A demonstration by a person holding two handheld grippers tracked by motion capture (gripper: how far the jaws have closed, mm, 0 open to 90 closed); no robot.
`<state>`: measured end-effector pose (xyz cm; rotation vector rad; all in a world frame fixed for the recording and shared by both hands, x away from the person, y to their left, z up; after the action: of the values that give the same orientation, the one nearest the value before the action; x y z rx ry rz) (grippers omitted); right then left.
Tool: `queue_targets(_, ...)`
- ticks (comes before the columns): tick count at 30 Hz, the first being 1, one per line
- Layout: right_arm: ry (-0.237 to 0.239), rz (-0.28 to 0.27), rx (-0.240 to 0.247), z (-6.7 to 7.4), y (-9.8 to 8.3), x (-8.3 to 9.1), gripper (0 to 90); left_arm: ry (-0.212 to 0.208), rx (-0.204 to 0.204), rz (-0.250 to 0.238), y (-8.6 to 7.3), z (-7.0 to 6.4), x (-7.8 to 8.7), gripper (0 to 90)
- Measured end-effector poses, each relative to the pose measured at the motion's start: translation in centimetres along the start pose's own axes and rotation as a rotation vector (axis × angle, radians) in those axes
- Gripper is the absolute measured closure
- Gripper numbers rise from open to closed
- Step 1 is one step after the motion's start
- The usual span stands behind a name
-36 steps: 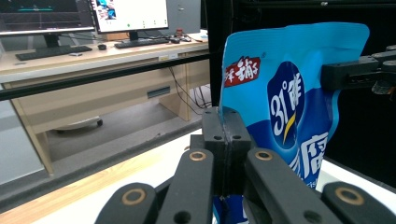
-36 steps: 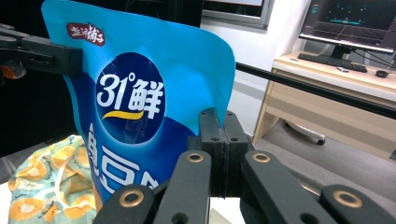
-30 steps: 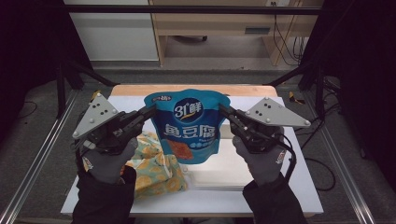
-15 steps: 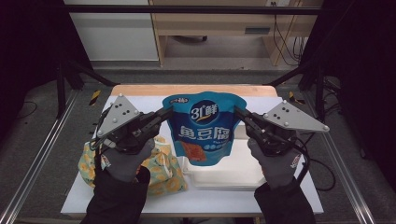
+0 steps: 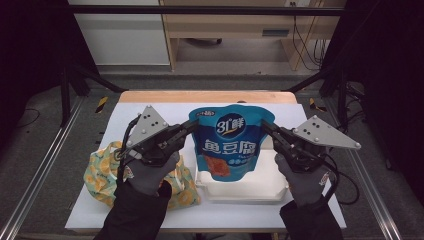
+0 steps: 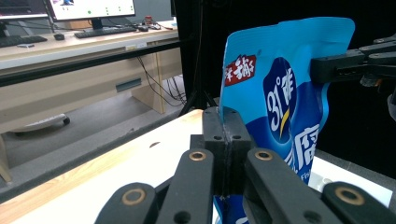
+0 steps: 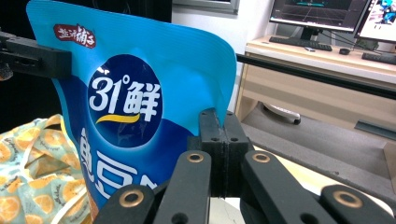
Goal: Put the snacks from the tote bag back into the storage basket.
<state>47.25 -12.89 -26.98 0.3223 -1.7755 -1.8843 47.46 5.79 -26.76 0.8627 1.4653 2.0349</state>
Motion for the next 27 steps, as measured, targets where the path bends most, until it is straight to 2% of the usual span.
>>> queue_targets(13, -0.012, 0.023, -0.025, -1.0, -2.7, -0.2, 90.0, -0.019, -0.007, 0.049, -2.5, -0.9, -1.3, 90.0)
queue_targets(27, -0.014, 0.066, -0.039, -1.3, -5.5, -0.7, 90.0, -0.03, -0.016, 0.102, -5.0, -1.7, -1.8, 90.0)
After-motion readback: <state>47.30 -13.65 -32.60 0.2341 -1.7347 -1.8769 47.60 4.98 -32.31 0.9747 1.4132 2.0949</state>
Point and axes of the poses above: each handheld gripper's, and its own axes: x roughly backward along the jaws, y roughly out of its top, z roughly to its left, the point moved 10 cm from there along -x, roughly forward along the jaws, and after that the axes turned 11 degrees about -x, right-handed, at the moved point
